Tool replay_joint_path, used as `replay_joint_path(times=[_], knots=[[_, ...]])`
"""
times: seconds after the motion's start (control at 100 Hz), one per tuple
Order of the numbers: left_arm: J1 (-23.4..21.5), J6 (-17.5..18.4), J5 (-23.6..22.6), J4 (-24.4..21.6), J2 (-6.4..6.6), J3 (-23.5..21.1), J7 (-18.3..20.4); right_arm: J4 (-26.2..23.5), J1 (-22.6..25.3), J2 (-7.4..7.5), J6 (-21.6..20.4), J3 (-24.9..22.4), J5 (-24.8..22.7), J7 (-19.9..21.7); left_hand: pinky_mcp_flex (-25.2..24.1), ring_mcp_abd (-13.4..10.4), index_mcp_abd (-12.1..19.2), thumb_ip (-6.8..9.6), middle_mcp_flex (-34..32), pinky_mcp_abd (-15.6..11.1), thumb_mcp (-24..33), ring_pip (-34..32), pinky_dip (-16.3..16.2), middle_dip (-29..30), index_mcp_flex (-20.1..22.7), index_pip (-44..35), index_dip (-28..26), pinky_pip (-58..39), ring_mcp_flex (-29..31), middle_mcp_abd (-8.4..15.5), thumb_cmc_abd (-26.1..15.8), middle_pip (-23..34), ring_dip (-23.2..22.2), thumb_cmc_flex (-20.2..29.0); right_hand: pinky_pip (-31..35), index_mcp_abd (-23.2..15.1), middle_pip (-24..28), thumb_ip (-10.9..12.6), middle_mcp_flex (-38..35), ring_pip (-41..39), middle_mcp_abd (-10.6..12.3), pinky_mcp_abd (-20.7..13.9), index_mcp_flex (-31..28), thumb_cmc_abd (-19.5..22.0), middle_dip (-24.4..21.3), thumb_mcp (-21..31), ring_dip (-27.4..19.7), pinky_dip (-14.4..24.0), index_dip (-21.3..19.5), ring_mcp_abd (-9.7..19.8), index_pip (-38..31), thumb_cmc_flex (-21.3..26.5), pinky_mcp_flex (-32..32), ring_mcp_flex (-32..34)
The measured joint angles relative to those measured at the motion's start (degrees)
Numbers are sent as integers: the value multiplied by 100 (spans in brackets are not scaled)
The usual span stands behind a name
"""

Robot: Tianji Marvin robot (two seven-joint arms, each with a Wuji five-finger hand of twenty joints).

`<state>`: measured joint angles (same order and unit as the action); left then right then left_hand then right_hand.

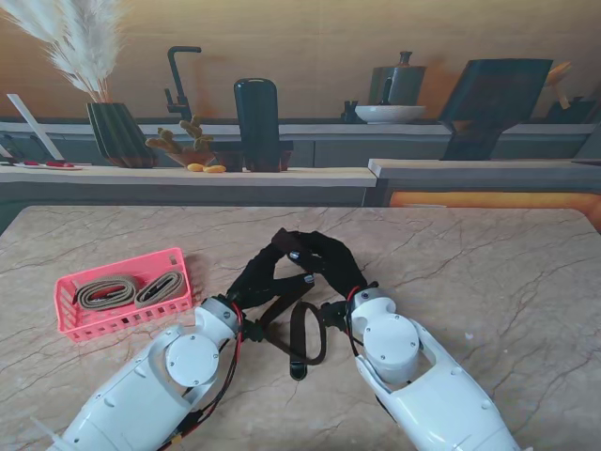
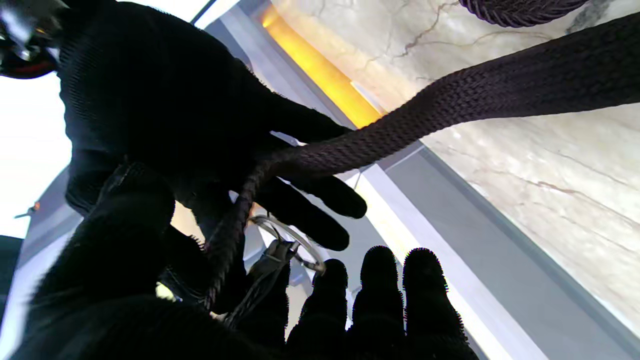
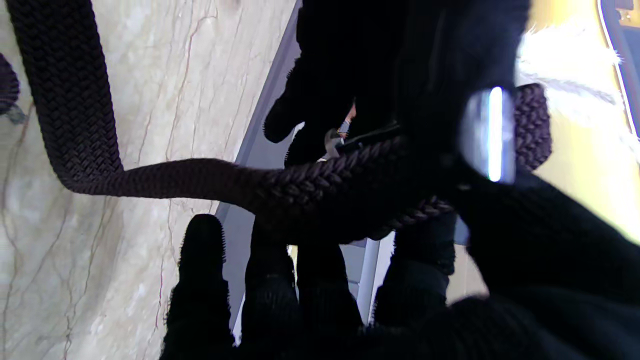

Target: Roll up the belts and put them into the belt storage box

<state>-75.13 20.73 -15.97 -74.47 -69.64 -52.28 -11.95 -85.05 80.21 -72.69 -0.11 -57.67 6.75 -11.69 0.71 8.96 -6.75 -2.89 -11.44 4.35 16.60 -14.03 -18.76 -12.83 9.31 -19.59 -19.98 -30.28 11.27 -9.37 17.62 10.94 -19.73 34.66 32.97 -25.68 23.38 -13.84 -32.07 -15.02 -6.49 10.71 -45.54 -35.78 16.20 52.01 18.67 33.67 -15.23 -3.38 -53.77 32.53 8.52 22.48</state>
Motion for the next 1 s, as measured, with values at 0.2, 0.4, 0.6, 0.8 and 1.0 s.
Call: replay_joint_path(times=[0.2, 0.4, 0.6, 0.8, 1.0], knots=[[-11, 48, -135, 12, 91, 3, 56, 139, -98, 61, -31, 96, 13, 129, 38, 1, -203, 0, 0, 85, 1101, 5, 3, -109, -4, -37, -4, 96, 8, 0, 437, 128, 0, -329, -356, -88, -129, -2, 228, 122, 1, 5, -46, -77, -141, -7, -271, -67, 197, 3, -70, -3, -106, -153], [31, -129, -412, 37, 104, 93, -116, 171, -101, 57, -89, 126, 118, 113, 178, 2, -184, 1, -364, 203, 1418, -59, 1, -243, 27, -521, -322, 1, 300, 0, 432, 331, 0, -85, -376, -47, -134, -2, 233, 122, -145, 68, -55, -119, -195, -4, -276, -67, 246, 5, -155, -3, -107, -153], [29, -151, 76, 72, 4, 132, -179, 168, -116, 58, -125, 234, 118, 101, 179, 2, -10, 1, -425, 315, 1341, -79, -40, -351, 92, -791, -536, -189, 385, -28, 430, 331, 0, -207, -376, -47, -236, -2, 351, 122, -273, 80, -55, -119, -282, -4, -277, -68, 319, -1, -136, -3, -107, -153], [10, -298, 32, 89, -53, 134, -399, 310, -222, -1, -152, 403, 176, -9, 292, 1, -10, 1, -735, 381, 1188, -318, -182, -399, 90, -1232, -863, -634, 741, -28, 207, 443, -55, 465, -376, -69, -221, -2, 351, 105, -301, 91, -55, -119, -279, -4, -278, -68, 371, -8, -143, -3, -55, -153], [-14, -354, -38, 59, -68, 85, -491, 337, -228, -30, -198, 423, 80, -75, 604, 0, 37, 1, -1323, 511, 1194, -668, -308, -393, 539, -1705, -1035, -1177, 1454, -15, -114, 458, -113, 968, -376, -69, -9, -2, 229, 50, -505, 96, -55, -120, -203, -5, -278, -68, 383, -102, -146, -3, -20, -150]])
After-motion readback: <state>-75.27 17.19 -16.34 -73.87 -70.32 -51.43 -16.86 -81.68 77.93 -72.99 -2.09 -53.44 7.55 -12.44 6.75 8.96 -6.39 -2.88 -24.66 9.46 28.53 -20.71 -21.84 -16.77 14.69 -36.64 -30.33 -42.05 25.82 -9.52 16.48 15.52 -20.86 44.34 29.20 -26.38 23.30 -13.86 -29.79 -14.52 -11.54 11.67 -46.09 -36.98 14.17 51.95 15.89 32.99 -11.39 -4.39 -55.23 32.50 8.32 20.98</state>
